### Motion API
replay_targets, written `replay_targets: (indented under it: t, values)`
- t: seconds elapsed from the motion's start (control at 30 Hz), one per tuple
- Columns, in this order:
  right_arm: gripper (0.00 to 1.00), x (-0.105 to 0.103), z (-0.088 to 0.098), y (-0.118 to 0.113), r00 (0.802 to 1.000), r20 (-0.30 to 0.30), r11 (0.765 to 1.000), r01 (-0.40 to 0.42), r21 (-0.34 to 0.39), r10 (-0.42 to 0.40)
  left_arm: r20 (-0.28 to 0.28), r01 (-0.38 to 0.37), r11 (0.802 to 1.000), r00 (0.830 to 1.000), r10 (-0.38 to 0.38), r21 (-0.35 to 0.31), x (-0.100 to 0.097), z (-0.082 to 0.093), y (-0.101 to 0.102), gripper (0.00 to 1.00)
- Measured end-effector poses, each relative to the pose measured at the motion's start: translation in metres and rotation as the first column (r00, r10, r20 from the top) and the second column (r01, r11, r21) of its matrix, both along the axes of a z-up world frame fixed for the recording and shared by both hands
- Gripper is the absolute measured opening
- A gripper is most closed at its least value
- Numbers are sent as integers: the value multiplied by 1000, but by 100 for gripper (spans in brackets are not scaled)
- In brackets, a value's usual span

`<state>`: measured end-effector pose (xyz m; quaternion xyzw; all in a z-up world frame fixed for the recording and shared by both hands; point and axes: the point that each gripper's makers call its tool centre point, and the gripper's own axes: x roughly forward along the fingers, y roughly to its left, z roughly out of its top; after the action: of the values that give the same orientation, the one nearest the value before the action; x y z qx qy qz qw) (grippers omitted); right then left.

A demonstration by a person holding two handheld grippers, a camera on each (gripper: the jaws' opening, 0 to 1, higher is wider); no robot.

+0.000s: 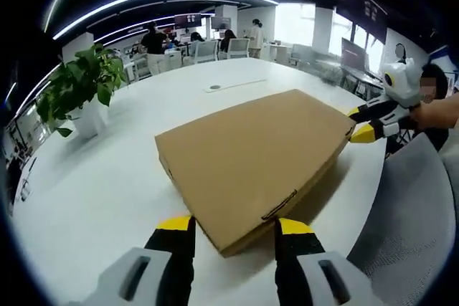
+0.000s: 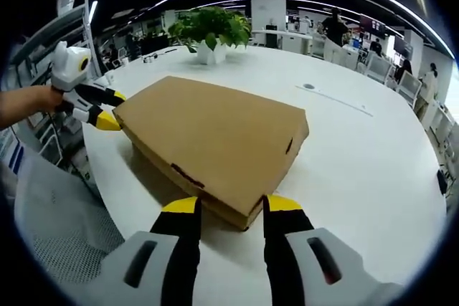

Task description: Operate the shoe box by opening the lid, removing the specified soft item, and placing it in the target area until the item is outside and the box remains undamaged.

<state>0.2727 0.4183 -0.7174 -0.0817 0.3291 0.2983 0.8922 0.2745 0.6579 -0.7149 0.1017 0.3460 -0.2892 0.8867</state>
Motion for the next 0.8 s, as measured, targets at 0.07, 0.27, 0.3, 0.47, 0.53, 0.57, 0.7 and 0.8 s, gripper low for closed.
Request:
replay_targets:
  t: [0.07,0.27,0.3,0.47,0.53,0.57,0.7,0.8]
  values:
    - [31,-3,0,1,1000,-1,1000,-2,1,2,-1,-3,1000,1000,3,0,-5,0,1,43]
    - [31,-11,0,3,1000,-3,1000,-7,-1,7,-3,-9,1000,1000,9,1,-15,0,3,43]
    - [31,-12,0,3,1000,-2,1000,-7,-1,7,-3,-9,1000,1000,9,2,-15,0,3,43]
    - [31,-15,0,3,1000,-1,1000,-15,-4,15,-6,-18,1000,1000,19,6,-22,0,3,44]
    - [31,-16,0,3,1000,0,1000,-17,-3,17,-4,-25,1000,1000,25,2,-23,0,4,44]
    - [31,-16,0,3,1000,1,1000,-18,-2,18,-5,-28,1000,1000,28,1,-24,0,3,44]
    - [32,-17,0,4,1000,18,1000,-5,12,4,-9,-54,999,998,54,-3,-26,0,3,44]
    - [33,-17,0,4,1000,22,1000,-6,19,6,3,-68,998,998,68,-3,-25,0,3,45]
